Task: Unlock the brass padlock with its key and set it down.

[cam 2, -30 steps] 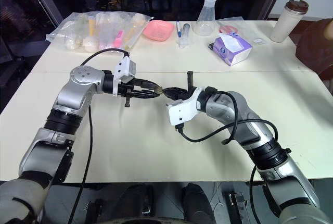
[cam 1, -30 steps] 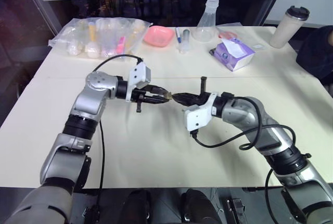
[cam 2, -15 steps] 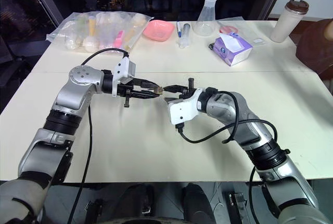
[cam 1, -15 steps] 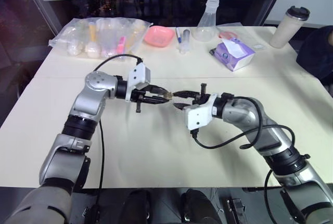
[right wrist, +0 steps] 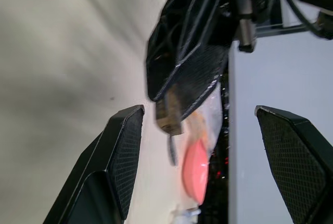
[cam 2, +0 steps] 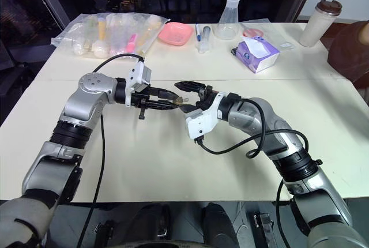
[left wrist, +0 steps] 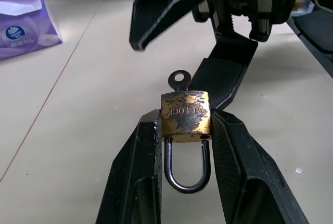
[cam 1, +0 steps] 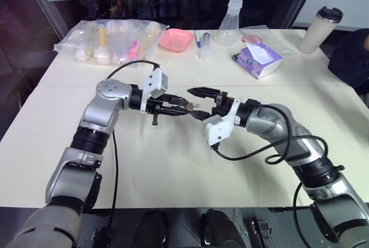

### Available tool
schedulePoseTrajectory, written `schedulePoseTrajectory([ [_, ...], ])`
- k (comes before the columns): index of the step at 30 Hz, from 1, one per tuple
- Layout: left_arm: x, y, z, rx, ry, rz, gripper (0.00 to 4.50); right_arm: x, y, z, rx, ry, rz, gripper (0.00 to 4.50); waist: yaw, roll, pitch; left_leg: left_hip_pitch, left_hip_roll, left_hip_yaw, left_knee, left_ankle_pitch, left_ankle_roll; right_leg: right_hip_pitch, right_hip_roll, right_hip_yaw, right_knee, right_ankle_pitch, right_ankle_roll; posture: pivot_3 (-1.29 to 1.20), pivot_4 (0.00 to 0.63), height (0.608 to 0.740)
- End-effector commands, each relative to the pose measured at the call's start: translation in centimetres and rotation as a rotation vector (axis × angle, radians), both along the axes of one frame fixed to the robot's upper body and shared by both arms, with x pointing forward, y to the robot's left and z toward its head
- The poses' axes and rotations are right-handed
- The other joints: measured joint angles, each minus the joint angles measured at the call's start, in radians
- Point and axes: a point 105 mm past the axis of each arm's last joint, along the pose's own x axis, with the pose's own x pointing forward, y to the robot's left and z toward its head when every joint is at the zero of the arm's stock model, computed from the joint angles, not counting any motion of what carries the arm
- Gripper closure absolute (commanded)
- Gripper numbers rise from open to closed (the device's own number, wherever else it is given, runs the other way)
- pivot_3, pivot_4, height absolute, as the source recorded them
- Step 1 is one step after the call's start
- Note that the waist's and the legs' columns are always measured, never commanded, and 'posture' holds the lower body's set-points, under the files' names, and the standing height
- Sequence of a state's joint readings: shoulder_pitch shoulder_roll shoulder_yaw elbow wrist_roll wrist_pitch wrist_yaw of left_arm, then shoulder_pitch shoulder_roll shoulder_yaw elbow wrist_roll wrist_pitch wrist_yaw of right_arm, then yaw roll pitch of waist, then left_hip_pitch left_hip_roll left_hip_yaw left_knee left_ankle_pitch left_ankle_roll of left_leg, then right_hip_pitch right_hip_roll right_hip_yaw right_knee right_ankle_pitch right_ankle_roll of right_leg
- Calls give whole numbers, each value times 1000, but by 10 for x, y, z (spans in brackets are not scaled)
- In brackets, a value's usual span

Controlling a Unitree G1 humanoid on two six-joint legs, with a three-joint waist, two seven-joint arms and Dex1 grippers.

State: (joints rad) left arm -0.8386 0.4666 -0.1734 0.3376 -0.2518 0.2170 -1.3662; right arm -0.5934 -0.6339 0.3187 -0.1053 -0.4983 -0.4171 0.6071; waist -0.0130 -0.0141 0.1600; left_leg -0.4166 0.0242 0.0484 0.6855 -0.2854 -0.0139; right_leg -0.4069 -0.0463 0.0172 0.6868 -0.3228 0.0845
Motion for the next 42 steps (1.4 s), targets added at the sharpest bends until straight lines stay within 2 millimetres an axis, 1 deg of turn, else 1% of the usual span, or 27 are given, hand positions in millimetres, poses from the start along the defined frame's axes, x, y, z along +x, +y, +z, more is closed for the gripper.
schedulePoseTrajectory([
  [1,-1,-4,18,-32,-45,-18,3757,-3,6,9,13,-45,28,1914,0,0,0,0,0,0,0,0,0,0,0,0,0,0,0,0,150,715],
  [6,-1,-6,19,-36,-41,-21,3757,-3,7,9,12,-47,30,4425,-1,0,0,0,0,0,0,0,0,0,0,0,0,0,0,0,150,715],
  [12,-4,-7,20,-42,-31,-31,3757,-2,8,7,10,-42,29,4471,-1,0,0,0,0,0,0,0,0,0,0,0,0,0,0,0,150,715],
  [16,-2,-4,19,-34,-32,-8,3757,-1,7,7,13,-34,24,4471,-1,0,0,0,0,0,0,0,0,0,0,0,0,0,0,0,150,715],
  [18,3,1,17,-30,-15,36,2709,-1,6,7,17,-30,18,4500,-1,0,0,0,0,0,0,0,0,0,0,0,0,0,0,0,150,715],
  [20,5,6,18,-33,-7,62,1883,0,5,6,18,-28,13,4500,-1,0,0,0,0,0,0,0,0,0,0,0,0,0,0,0,150,715],
  [23,6,12,23,-48,-18,79,467,1,4,6,20,-24,8,4500,-1,0,0,0,0,0,0,0,0,0,0,0,1,0,0,0,150,715],
  [24,6,15,26,-57,-16,88,105,1,4,6,22,-22,6,4500,-2,0,0,0,0,0,0,0,0,0,0,0,1,0,0,0,150,715],
  [25,7,18,29,-67,-12,95,40,1,4,6,22,-21,5,4500,-2,0,0,0,0,0,0,0,0,0,0,0,1,0,0,0,150,715],
  [32,13,34,48,-131,-18,161,40,2,2,4,29,-9,-5,4500,0,0,0,0,0,0,0,0,0,0,0,0,1,0,0,0,150,715],
  [36,12,35,54,-176,-13,173,1174,3,2,4,33,-8,-7,4500,-1,0,0,0,0,0,0,0,0,0,0,0,1,0,0,0,150,715],
  [40,11,29,51,-166,-20,163,3036,4,2,5,36,-7,-10,4500,0,0,0,0,0,0,0,0,0,0,0,0,1,0,0,0,150,715],
  [42,9,26,50,-168,-18,155,3890,4,2,5,37,-6,-10,4500,-1,0,0,0,0,0,0,0,0,0,0,0,1,0,0,0,150,715],
])
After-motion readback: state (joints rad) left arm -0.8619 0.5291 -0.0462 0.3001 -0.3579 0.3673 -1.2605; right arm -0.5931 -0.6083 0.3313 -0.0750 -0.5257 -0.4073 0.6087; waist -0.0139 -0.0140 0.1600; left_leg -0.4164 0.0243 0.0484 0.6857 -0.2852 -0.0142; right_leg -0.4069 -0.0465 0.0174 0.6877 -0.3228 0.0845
